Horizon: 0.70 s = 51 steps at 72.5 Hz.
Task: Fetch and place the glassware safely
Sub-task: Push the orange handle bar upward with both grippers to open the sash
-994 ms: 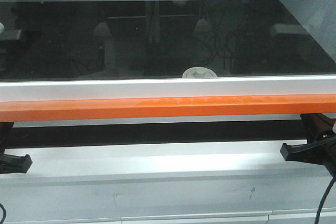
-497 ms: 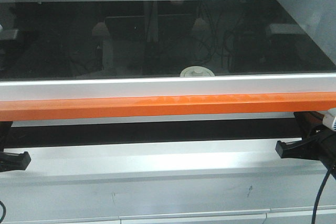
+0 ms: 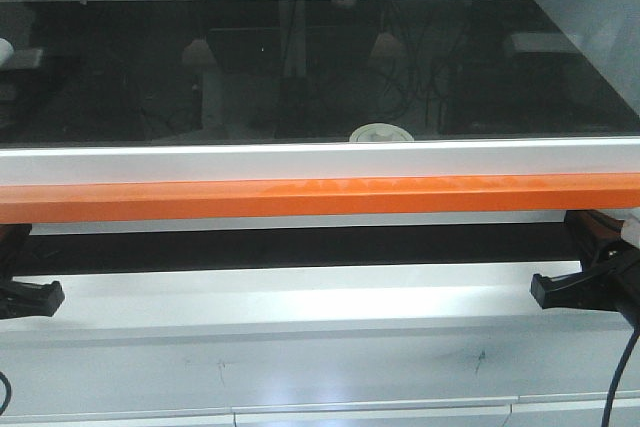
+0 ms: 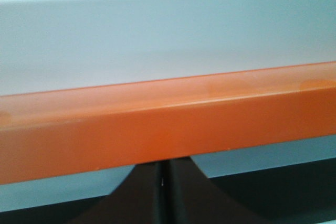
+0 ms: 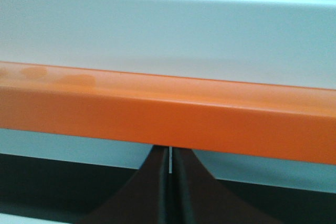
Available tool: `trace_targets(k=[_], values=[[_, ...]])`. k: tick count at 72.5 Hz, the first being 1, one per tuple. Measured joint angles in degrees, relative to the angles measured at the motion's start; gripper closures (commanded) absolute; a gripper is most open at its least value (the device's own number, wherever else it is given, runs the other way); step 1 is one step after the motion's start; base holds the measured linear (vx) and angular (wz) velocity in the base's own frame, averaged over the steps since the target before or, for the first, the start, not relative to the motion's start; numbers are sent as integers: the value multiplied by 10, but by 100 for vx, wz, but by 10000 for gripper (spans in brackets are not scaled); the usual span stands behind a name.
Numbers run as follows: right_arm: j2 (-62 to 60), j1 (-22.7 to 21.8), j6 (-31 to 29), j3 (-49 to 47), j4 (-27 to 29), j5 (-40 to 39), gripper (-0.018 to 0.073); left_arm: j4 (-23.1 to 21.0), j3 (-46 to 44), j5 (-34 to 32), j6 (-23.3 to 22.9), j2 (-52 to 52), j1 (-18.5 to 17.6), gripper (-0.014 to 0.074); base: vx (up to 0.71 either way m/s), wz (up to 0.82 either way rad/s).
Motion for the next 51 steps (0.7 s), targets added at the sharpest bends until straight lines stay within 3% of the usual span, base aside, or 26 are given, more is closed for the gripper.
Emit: trace_targets(k=[27,51], values=[[-11,0,0,-20,-6,35,560,-6,-32,114,-3,-53,0,603,0,0],[-21,0,15,-53,-8,47,560,-8,-61,112,-14,-61,1,603,0,0]])
